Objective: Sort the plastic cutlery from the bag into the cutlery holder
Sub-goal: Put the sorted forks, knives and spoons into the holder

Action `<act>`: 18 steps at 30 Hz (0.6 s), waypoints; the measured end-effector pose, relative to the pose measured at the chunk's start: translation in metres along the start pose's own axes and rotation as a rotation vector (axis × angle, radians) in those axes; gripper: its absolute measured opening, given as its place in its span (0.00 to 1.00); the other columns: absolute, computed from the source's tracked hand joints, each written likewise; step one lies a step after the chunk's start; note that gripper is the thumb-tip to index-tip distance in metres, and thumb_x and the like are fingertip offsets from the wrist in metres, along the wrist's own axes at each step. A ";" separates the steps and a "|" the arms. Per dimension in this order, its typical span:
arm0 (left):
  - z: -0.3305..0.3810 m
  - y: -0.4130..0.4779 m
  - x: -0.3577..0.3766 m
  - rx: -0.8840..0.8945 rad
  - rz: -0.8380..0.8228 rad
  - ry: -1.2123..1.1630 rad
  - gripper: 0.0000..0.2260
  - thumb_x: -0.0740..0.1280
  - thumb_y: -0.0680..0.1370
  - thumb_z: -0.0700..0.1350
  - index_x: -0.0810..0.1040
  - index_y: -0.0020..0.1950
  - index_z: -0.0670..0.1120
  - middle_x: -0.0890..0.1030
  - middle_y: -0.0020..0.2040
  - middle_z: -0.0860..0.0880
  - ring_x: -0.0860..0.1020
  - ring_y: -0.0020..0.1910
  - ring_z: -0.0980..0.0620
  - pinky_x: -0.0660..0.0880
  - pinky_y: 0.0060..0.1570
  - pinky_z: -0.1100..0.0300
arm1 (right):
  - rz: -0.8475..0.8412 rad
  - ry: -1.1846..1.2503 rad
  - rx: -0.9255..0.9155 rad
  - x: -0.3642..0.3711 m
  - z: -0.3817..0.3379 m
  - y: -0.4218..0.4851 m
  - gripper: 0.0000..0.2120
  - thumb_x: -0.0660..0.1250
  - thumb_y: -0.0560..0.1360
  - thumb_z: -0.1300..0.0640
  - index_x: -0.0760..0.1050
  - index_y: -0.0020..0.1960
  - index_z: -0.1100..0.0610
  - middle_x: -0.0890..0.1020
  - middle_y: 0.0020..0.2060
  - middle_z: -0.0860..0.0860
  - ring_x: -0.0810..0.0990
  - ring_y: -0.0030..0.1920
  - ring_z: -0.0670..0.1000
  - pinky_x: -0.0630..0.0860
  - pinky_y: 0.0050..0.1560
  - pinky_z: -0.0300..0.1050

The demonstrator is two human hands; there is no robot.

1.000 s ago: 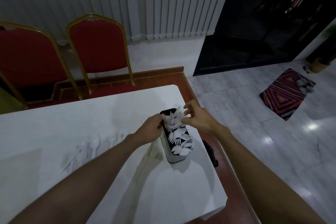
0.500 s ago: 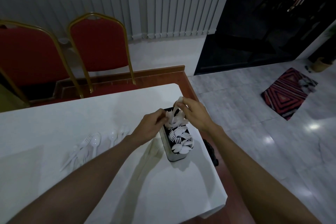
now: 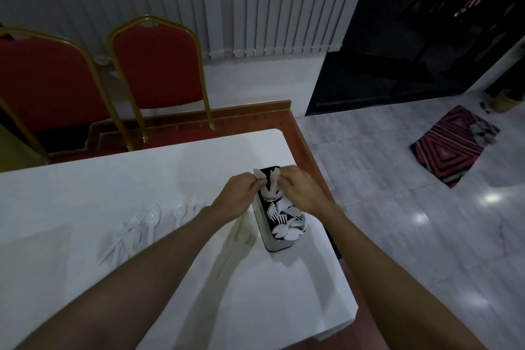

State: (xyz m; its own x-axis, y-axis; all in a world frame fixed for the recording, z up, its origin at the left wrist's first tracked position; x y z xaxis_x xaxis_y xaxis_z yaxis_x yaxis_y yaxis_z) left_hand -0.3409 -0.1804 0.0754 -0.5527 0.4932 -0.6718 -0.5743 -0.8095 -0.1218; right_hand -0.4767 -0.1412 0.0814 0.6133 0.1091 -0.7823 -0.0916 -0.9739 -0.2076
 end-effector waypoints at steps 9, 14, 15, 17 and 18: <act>0.000 -0.023 0.001 -0.062 0.004 -0.300 0.16 0.50 0.82 0.55 0.76 0.55 0.52 0.78 0.49 0.53 0.75 0.47 0.56 0.70 0.51 0.61 | 0.105 0.196 0.013 -0.011 -0.006 -0.009 0.20 0.53 0.79 0.36 0.71 0.39 0.50 0.77 0.40 0.45 0.75 0.43 0.46 0.73 0.48 0.49; -0.006 -0.022 -0.006 -0.146 0.059 -0.238 0.24 0.49 0.81 0.59 0.76 0.43 0.44 0.76 0.38 0.48 0.72 0.38 0.53 0.68 0.44 0.58 | 0.141 0.166 -0.027 -0.009 -0.011 -0.010 0.10 0.60 0.79 0.44 0.73 0.58 0.46 0.79 0.54 0.46 0.77 0.52 0.47 0.77 0.55 0.52; -0.008 -0.022 -0.010 -0.143 0.083 -0.255 0.22 0.50 0.82 0.58 0.79 0.50 0.47 0.78 0.44 0.49 0.75 0.44 0.53 0.68 0.49 0.60 | 0.153 0.179 -0.028 -0.011 -0.015 -0.012 0.14 0.60 0.80 0.45 0.71 0.62 0.48 0.79 0.58 0.46 0.77 0.54 0.47 0.76 0.57 0.51; -0.014 -0.023 -0.020 -0.127 0.139 -0.273 0.20 0.52 0.82 0.54 0.76 0.65 0.46 0.80 0.58 0.49 0.77 0.57 0.52 0.67 0.58 0.63 | 0.199 0.153 -0.036 -0.016 -0.026 -0.015 0.19 0.58 0.80 0.44 0.67 0.69 0.50 0.77 0.62 0.48 0.77 0.56 0.49 0.74 0.60 0.50; -0.019 -0.025 -0.026 -0.115 0.161 -0.261 0.19 0.53 0.83 0.53 0.72 0.68 0.46 0.77 0.64 0.48 0.75 0.63 0.51 0.67 0.62 0.63 | 0.229 0.124 -0.051 -0.017 -0.032 -0.016 0.20 0.58 0.80 0.44 0.67 0.70 0.50 0.77 0.63 0.49 0.76 0.58 0.50 0.72 0.64 0.51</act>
State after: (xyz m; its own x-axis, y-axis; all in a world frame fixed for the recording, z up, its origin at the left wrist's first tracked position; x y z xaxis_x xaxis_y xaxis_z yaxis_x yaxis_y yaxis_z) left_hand -0.3004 -0.1788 0.0822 -0.7756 0.4089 -0.4808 -0.4034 -0.9070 -0.1207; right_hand -0.4602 -0.1342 0.1164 0.6728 -0.1376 -0.7269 -0.2010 -0.9796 -0.0007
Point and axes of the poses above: each hand's wrist, its own y-axis towards the middle knuckle, its own x-axis out of the palm, z = x × y, the point moved 8 cm from there along y, towards the middle knuckle
